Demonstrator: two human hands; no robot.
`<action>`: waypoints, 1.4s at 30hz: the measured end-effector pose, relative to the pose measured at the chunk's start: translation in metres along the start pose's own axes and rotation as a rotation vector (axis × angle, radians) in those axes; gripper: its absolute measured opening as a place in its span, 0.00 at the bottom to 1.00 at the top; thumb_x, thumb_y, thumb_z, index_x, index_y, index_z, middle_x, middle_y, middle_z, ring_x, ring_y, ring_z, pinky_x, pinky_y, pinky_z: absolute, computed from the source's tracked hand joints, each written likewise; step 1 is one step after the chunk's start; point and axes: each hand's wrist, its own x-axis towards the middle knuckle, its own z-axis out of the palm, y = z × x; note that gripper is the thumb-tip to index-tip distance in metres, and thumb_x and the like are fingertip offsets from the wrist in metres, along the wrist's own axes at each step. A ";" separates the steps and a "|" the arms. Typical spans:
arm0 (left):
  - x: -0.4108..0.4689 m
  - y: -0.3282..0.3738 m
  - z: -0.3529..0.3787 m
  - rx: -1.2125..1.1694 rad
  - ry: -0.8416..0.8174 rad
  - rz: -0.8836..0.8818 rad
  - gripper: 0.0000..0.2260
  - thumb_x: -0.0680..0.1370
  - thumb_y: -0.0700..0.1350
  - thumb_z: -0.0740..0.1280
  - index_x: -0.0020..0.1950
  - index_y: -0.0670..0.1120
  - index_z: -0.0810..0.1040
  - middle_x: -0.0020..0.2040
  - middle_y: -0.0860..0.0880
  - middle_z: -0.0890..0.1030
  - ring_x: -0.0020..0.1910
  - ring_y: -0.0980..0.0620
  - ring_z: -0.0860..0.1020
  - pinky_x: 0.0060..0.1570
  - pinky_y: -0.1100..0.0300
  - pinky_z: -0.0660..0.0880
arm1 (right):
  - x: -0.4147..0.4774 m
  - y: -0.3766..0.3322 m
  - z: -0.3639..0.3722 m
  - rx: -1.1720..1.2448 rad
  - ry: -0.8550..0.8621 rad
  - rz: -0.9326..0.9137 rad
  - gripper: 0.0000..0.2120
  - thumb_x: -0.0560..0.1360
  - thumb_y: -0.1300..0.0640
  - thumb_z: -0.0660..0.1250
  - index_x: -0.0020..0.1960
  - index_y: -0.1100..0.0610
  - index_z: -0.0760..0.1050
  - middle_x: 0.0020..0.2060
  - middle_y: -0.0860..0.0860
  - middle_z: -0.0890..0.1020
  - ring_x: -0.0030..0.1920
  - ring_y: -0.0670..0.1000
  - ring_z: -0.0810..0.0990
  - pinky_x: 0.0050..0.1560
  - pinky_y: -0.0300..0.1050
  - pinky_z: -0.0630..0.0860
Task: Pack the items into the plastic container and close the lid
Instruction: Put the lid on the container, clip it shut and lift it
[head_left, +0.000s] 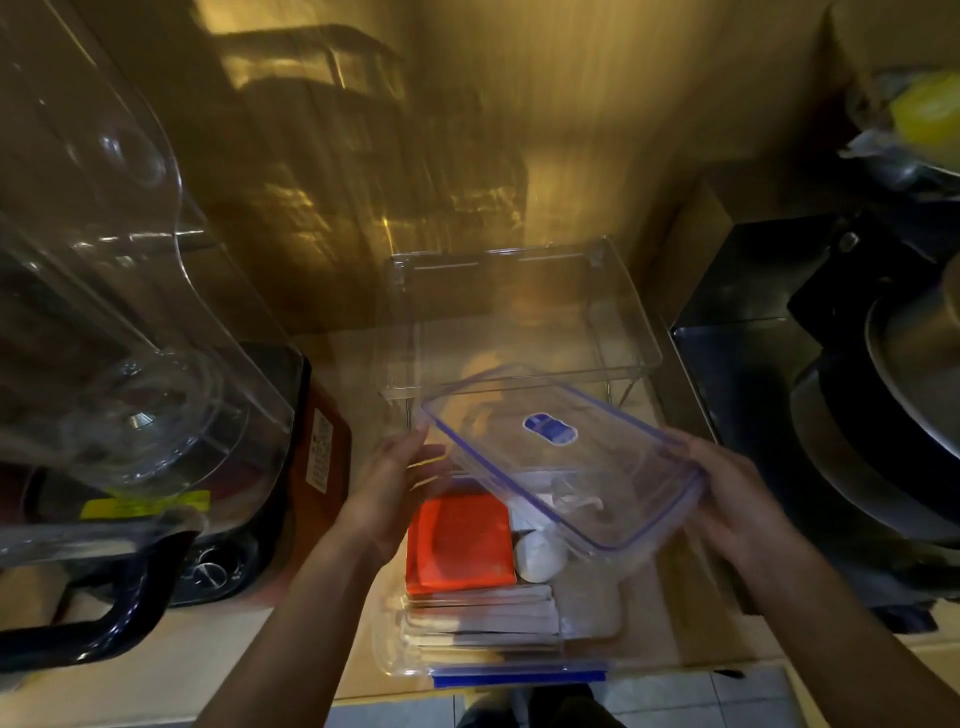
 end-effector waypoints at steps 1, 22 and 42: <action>-0.001 0.003 0.000 -0.023 0.003 0.005 0.19 0.78 0.52 0.61 0.62 0.40 0.74 0.53 0.41 0.78 0.48 0.48 0.78 0.51 0.53 0.76 | -0.001 -0.001 -0.010 -0.005 -0.028 0.016 0.13 0.74 0.66 0.62 0.57 0.63 0.77 0.49 0.61 0.82 0.49 0.58 0.80 0.53 0.52 0.76; -0.054 -0.034 -0.039 0.184 0.271 0.212 0.15 0.75 0.45 0.68 0.61 0.49 0.75 0.56 0.42 0.79 0.55 0.39 0.78 0.57 0.36 0.74 | -0.007 0.036 0.024 -0.305 -0.127 -0.198 0.21 0.72 0.61 0.69 0.64 0.51 0.72 0.54 0.53 0.83 0.53 0.55 0.82 0.54 0.55 0.79; -0.062 -0.116 -0.045 0.302 0.265 0.324 0.29 0.72 0.58 0.63 0.72 0.58 0.62 0.69 0.53 0.70 0.66 0.52 0.70 0.67 0.50 0.68 | -0.005 0.071 -0.002 -0.468 -0.177 -0.196 0.20 0.74 0.59 0.68 0.64 0.51 0.71 0.55 0.53 0.81 0.52 0.52 0.83 0.43 0.42 0.82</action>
